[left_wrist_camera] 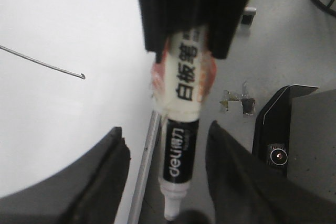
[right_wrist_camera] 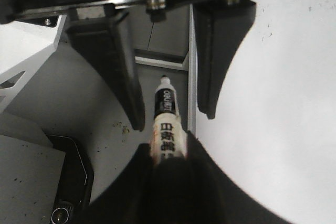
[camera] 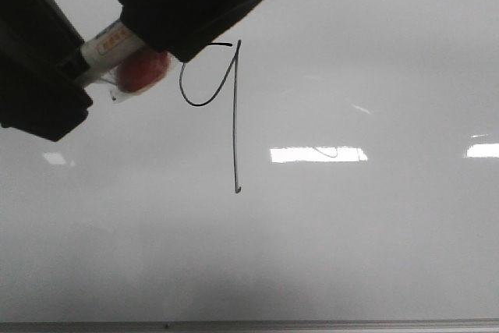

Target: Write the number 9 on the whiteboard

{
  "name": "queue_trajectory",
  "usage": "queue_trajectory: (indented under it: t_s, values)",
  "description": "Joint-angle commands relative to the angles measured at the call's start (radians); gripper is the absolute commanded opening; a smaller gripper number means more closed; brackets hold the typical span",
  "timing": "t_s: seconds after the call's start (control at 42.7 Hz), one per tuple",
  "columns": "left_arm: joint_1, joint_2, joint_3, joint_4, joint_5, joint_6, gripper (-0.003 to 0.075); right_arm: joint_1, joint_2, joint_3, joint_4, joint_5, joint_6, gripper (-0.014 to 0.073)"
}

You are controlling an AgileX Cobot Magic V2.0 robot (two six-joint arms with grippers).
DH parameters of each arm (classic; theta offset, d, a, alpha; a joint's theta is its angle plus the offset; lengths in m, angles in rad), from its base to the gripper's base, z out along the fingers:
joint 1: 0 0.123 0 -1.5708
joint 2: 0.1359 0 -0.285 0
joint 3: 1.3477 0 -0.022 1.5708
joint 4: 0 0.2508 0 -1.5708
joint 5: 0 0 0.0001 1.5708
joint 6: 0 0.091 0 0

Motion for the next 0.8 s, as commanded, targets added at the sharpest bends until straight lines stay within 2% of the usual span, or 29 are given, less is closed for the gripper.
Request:
queue_trajectory:
  t_s: [0.0, 0.187, 0.445, 0.515, 0.632, 0.703, 0.773]
  values:
    - [-0.008, -0.011, -0.039, -0.037, -0.058, 0.001, 0.0270, 0.002, -0.027, -0.036, 0.031, -0.023, -0.009, -0.0060]
    - [-0.008, -0.011, -0.039, -0.100, -0.072, 0.001, 0.0202, 0.002, -0.027, -0.036, 0.031, -0.025, -0.009, -0.0060]
    - [-0.008, -0.011, -0.039, -0.100, -0.072, 0.001, 0.0093, 0.002, -0.027, -0.036, 0.031, -0.030, -0.005, -0.0036]
    - [-0.008, -0.011, -0.039, -0.100, -0.072, 0.001, 0.0058, 0.002, -0.027, -0.036, 0.032, -0.036, 0.027, 0.0062]
    - [-0.008, -0.011, -0.039, -0.100, -0.072, 0.001, 0.0022, 0.002, -0.027, -0.036, 0.032, -0.056, 0.097, 0.0357]
    - [-0.008, -0.011, -0.039, -0.096, -0.069, -0.001, 0.0019, 0.001, -0.037, -0.036, 0.032, -0.081, 0.136, 0.0490]
    - [-0.006, -0.011, -0.031, -0.072, -0.069, -0.023, 0.0019, -0.007, -0.055, -0.036, 0.031, -0.105, 0.160, 0.0533]
